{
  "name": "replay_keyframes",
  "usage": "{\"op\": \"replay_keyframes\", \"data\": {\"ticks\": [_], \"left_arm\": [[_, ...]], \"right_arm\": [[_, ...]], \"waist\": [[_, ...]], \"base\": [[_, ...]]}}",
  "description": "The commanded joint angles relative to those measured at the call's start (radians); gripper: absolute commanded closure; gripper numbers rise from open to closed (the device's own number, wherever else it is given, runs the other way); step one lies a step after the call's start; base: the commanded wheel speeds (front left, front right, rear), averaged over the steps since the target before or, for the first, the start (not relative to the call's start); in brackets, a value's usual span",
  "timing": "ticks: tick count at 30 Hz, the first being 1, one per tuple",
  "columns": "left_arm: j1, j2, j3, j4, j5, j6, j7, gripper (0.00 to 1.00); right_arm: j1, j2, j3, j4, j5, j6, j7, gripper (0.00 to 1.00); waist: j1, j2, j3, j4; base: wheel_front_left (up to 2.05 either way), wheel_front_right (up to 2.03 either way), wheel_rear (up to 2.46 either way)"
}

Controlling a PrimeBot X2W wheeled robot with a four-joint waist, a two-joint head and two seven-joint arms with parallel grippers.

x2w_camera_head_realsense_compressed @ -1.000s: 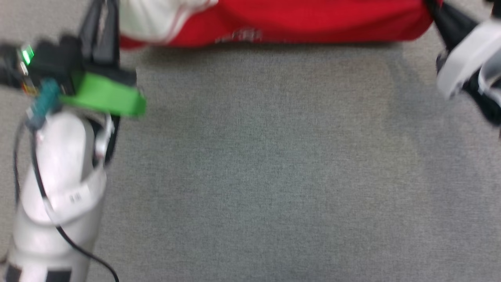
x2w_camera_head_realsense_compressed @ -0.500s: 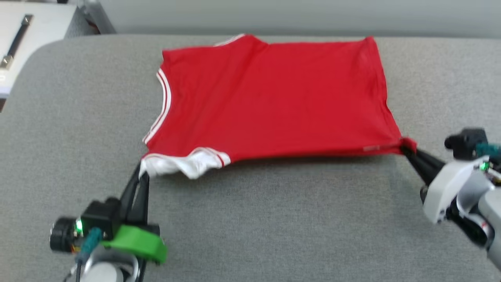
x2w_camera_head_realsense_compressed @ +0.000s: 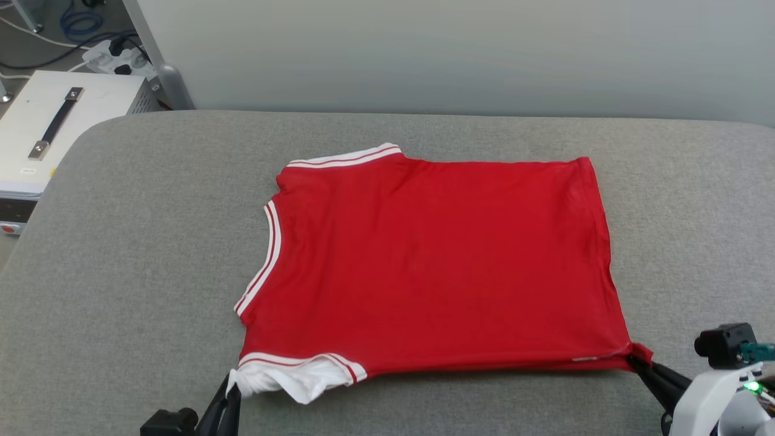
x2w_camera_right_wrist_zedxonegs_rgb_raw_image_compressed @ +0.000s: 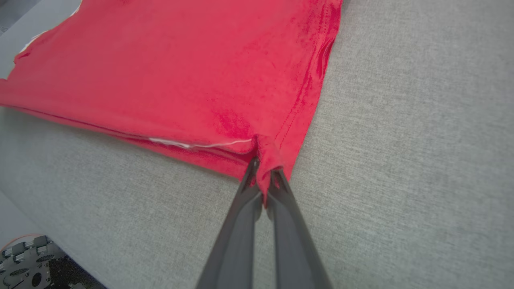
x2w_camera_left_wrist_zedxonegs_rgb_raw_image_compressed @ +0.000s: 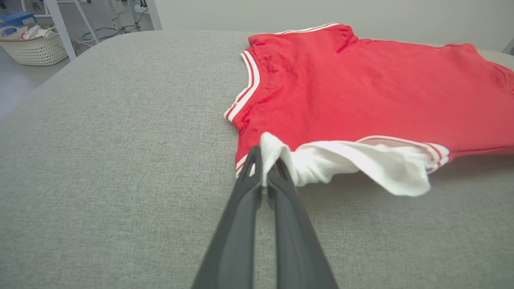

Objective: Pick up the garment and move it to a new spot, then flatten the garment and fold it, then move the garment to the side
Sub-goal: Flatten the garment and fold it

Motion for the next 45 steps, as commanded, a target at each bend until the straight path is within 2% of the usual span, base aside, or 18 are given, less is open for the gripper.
{"op": "replay_keyframes", "data": {"ticks": [1,11,18,24,25,29,38,45], "left_arm": [[0.017,-0.006,0.002,0.005,-0.010,0.009,0.002,1.00],[0.078,-0.023,-0.033,0.065,-0.047,-0.021,0.009,1.00],[-0.015,0.017,-0.050,0.077,-0.006,-0.041,0.001,1.00],[-0.181,0.064,-0.084,0.104,0.047,-0.085,0.026,1.00],[-0.279,0.074,-0.102,0.140,0.060,-0.106,0.038,1.00],[-0.402,0.083,-0.116,0.227,0.070,-0.126,0.028,1.00],[-0.619,0.084,-0.171,0.476,0.081,-0.152,-0.017,1.00],[-0.728,0.064,-0.225,0.672,0.071,-0.160,-0.052,1.00]], "right_arm": [[0.035,-0.003,-0.016,-0.008,-0.003,-0.001,0.013,1.00],[0.230,0.005,-0.132,-0.106,-0.051,-0.001,0.100,1.00],[0.230,0.050,-0.214,-0.163,-0.090,-0.001,0.143,1.00],[0.176,0.091,-0.274,-0.194,-0.110,-0.001,0.181,1.00],[0.134,0.109,-0.297,-0.195,-0.111,-0.001,0.203,1.00],[0.078,0.129,-0.322,-0.187,-0.110,-0.001,0.229,1.00],[-0.084,0.152,-0.286,-0.114,-0.134,-0.001,0.255,1.00],[-0.194,0.172,-0.210,0.018,-0.165,-0.001,0.260,1.00]], "waist": [[0.0001,-0.0001,-0.009,0.003],[0.0001,-0.0001,-0.024,0.010],[0.0001,-0.0001,-0.028,0.010],[0.0001,-0.0001,-0.004,-0.003],[0.0001,-0.0001,0.021,-0.014],[0.0001,-0.0001,0.072,-0.027],[0.0001,-0.0001,0.198,-0.051],[0.0001,-0.0001,0.246,-0.054]], "base": [[0.00,0.00,0.00],[0.00,0.00,0.00],[0.00,0.00,0.00],[0.00,0.00,0.00],[0.00,0.00,0.00],[0.00,0.00,0.00],[0.00,0.00,0.00],[0.00,0.00,0.00]]}}
